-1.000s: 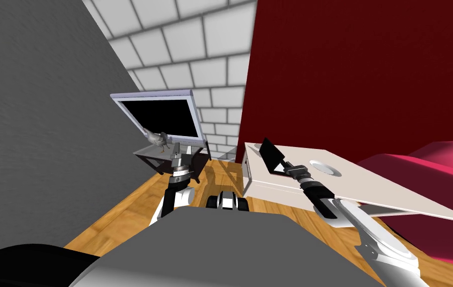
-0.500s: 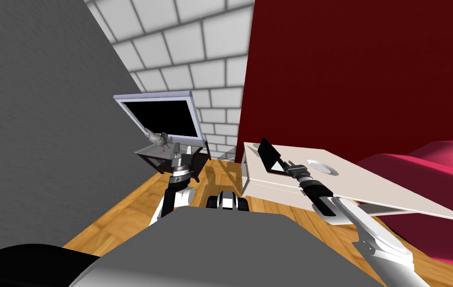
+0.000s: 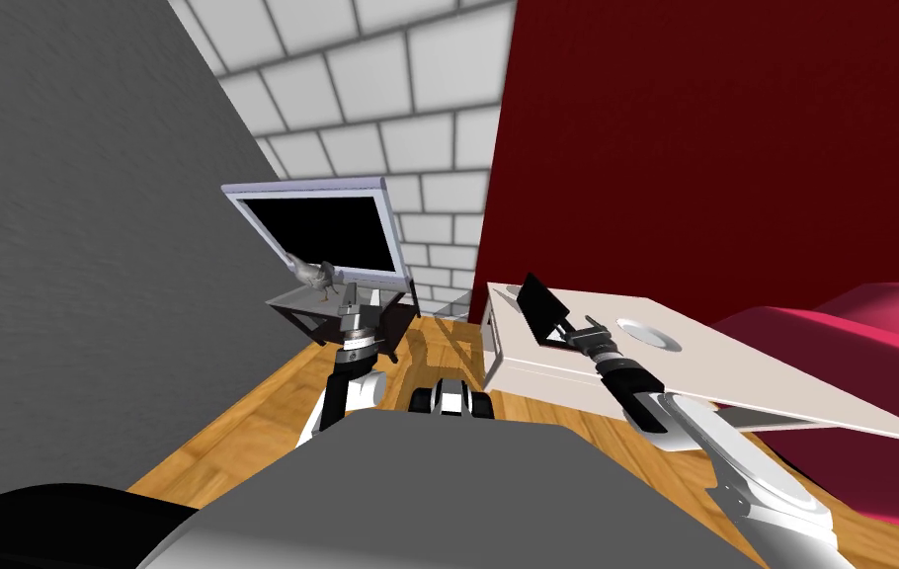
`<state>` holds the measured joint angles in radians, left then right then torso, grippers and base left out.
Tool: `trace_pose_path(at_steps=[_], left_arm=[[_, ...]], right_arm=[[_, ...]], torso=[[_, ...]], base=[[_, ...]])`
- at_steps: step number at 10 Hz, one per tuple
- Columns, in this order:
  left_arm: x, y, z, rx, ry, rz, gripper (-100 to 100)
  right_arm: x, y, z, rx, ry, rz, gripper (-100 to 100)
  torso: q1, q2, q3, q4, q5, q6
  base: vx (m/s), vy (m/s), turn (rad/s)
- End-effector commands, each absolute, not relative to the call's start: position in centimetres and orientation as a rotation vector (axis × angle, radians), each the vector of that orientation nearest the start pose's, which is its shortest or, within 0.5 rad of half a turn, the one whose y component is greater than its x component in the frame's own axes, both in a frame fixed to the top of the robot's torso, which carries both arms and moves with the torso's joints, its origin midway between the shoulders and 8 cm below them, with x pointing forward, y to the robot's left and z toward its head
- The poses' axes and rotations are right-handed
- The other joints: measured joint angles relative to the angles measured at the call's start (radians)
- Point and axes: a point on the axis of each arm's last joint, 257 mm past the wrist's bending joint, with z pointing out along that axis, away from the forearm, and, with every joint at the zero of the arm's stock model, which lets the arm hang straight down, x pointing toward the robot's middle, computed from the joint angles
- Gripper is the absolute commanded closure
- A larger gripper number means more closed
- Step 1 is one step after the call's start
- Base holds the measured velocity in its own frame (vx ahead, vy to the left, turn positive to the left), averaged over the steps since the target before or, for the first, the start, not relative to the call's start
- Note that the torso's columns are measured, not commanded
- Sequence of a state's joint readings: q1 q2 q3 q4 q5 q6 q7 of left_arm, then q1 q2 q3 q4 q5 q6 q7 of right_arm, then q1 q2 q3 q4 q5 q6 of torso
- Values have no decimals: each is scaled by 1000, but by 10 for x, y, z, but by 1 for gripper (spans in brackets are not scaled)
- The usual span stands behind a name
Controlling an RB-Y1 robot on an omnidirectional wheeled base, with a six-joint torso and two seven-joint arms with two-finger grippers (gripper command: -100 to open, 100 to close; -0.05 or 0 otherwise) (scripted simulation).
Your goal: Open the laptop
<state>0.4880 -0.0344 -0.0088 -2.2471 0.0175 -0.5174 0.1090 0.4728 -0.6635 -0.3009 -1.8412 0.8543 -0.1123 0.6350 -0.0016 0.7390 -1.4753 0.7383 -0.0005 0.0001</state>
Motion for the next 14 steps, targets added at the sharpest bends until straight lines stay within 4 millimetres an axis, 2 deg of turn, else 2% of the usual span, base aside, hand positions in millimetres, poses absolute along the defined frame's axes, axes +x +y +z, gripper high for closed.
trace_pose_path(at_steps=[1,4,5,6,7,14], left_arm=[[348,282,17,-738,541,-1425,0],[348,282,17,-738,541,-1425,0],[348,282,17,-738,541,-1425,0],[348,282,17,-738,541,-1425,0],[348,282,17,-738,541,-1425,0],[348,282,17,-738,541,-1425,0]], right_arm=[[404,-493,-162,-537,1572,-675,-100],[403,-492,-161,-572,1567,-711,-100],[406,-507,-157,-559,1575,-737,-100],[404,-498,-158,-571,1570,-726,-100],[404,-500,-157,-567,1571,-728,100],[419,-508,-161,-307,1601,-493,100]], torso=[[1,-1,0,0,0,0],[1,-1,-1,0,0,0],[0,0,0,0,0,0],[0,-2,-1,-1,0,-1],[0,-1,-1,-1,0,1],[0,-2,-1,-1,0,1]], base=[[32,65,-6],[16,49,-5],[40,22,173],[26,8,50],[0,0,0],[-45,-82,22]])
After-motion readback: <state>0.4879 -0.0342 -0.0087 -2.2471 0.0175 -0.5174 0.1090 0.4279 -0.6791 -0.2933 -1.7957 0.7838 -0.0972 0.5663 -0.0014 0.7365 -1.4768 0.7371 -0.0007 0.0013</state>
